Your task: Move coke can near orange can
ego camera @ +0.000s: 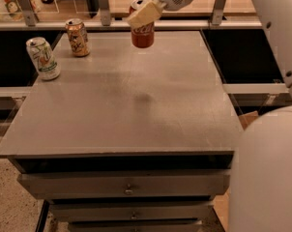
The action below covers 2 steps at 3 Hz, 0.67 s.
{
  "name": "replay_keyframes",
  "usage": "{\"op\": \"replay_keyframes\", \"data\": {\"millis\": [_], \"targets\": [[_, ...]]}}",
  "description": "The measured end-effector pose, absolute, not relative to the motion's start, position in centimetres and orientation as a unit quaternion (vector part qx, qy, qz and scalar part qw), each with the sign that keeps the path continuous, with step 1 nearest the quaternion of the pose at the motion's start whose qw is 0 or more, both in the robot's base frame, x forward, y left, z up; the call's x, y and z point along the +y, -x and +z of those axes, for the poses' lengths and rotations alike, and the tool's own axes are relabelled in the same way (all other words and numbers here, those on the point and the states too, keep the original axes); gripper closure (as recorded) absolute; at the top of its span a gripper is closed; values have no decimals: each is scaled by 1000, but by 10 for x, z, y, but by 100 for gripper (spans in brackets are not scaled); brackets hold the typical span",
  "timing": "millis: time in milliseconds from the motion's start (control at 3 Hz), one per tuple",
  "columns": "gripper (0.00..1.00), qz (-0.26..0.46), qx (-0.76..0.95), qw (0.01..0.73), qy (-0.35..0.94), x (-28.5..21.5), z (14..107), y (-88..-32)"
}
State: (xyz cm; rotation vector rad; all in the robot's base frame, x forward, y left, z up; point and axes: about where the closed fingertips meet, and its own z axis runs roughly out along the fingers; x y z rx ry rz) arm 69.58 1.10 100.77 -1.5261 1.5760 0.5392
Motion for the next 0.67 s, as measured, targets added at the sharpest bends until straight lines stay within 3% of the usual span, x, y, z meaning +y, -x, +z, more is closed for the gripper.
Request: {"op": "replay_keyframes", "data": {"millis": [667], "targets": [[100,244,604,460,603,111,1027,-739]]}}
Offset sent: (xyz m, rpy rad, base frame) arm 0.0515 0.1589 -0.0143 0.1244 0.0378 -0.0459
